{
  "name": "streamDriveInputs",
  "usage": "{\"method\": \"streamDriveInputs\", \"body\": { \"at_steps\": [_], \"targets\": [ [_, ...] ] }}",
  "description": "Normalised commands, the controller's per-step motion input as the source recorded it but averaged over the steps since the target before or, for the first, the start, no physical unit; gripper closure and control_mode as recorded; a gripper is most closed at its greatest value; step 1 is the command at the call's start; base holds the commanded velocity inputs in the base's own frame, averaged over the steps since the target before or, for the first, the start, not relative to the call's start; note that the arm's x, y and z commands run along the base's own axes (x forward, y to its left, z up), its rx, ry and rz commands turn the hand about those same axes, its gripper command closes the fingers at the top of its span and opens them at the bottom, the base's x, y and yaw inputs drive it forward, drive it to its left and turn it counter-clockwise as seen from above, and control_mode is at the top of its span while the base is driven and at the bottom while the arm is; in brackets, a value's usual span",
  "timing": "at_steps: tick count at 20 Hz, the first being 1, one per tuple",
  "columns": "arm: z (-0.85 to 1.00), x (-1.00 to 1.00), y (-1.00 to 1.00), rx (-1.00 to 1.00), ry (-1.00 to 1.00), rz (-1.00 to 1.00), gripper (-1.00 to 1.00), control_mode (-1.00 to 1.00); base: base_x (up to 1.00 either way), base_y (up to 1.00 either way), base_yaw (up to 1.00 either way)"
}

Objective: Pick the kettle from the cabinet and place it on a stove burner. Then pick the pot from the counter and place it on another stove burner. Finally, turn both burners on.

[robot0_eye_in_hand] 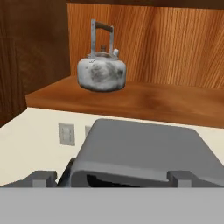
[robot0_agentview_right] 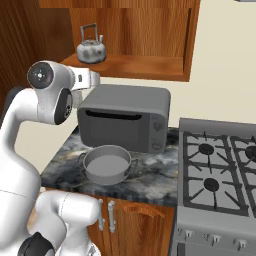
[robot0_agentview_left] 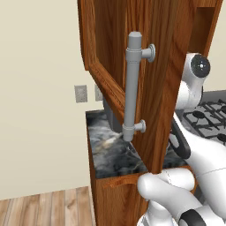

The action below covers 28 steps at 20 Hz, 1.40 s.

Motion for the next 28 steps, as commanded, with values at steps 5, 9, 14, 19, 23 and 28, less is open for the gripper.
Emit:
{"method": "streamDriveInputs", "body": {
  "at_steps": [5,9,14,19,23,28],
  "targets": [
    [0.35,0.01,0.00,0.00,-0.14,0.00,-1.00,-1.00,0.00,0.00,0.00],
    [0.32,0.02,0.00,0.00,-0.12,0.00,-1.00,-1.00,0.00,0.00,0.00],
    [0.14,0.03,0.00,0.00,-0.09,0.00,-1.00,-1.00,0.00,0.00,0.00],
    [0.00,0.01,0.00,0.00,0.00,0.00,-1.00,-1.00,0.00,0.00,0.00],
    [0.00,0.05,0.00,0.00,0.00,0.00,-1.00,-1.00,0.00,0.00,0.00],
    [0.00,0.25,0.00,0.00,0.00,0.00,-1.00,-1.00,0.00,0.00,0.00]
  ]
}}
